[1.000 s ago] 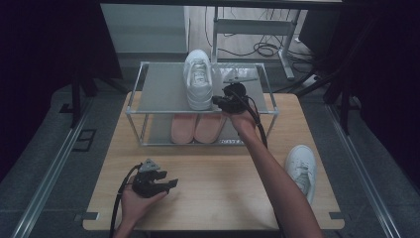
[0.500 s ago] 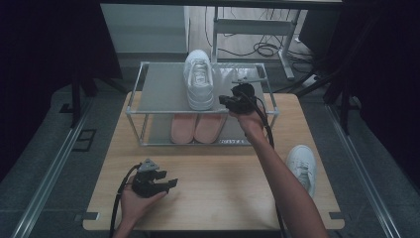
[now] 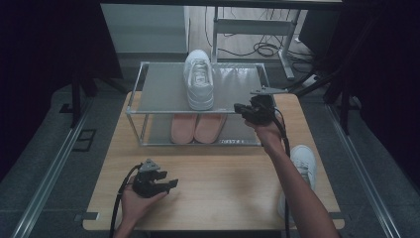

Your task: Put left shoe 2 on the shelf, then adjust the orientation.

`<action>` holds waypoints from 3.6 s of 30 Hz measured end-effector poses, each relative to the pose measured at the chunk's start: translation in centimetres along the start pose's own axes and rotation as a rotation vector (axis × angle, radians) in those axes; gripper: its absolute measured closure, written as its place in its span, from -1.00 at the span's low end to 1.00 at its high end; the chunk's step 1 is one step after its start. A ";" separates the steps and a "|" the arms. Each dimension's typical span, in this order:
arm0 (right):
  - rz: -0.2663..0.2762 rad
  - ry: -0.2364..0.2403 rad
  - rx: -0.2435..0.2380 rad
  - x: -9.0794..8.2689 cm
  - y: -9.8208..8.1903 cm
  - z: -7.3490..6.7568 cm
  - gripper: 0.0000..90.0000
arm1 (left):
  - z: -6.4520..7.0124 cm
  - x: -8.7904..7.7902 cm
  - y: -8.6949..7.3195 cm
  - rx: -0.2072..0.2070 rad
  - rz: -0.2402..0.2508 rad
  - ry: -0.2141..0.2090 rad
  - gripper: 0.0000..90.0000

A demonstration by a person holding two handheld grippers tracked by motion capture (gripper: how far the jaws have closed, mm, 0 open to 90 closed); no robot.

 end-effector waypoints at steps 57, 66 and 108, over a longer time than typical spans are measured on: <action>-0.060 -0.011 -0.046 -10.6 -15.5 -0.9 0.97 | 0.1 0.4 -0.1 -0.005 -0.012 -0.003 -0.06; -0.065 -0.008 -0.061 -12.5 -16.9 -1.8 1.00 | 0.1 0.5 -0.1 -0.004 -0.017 0.000 -0.06; -0.188 -0.069 -0.032 -17.0 -25.3 -1.2 1.00 | 0.0 1.1 -0.5 -0.015 -0.033 -0.005 -0.06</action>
Point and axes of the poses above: each handheld gripper's, and its own axes: x roughly forward along the jaws, y roughly out of its top, z roughly to its right, the point moved 8 cm from there along x, roughly forward along the jaws, and after that the axes turned 2 degrees about -z, right-handed, at the moved point
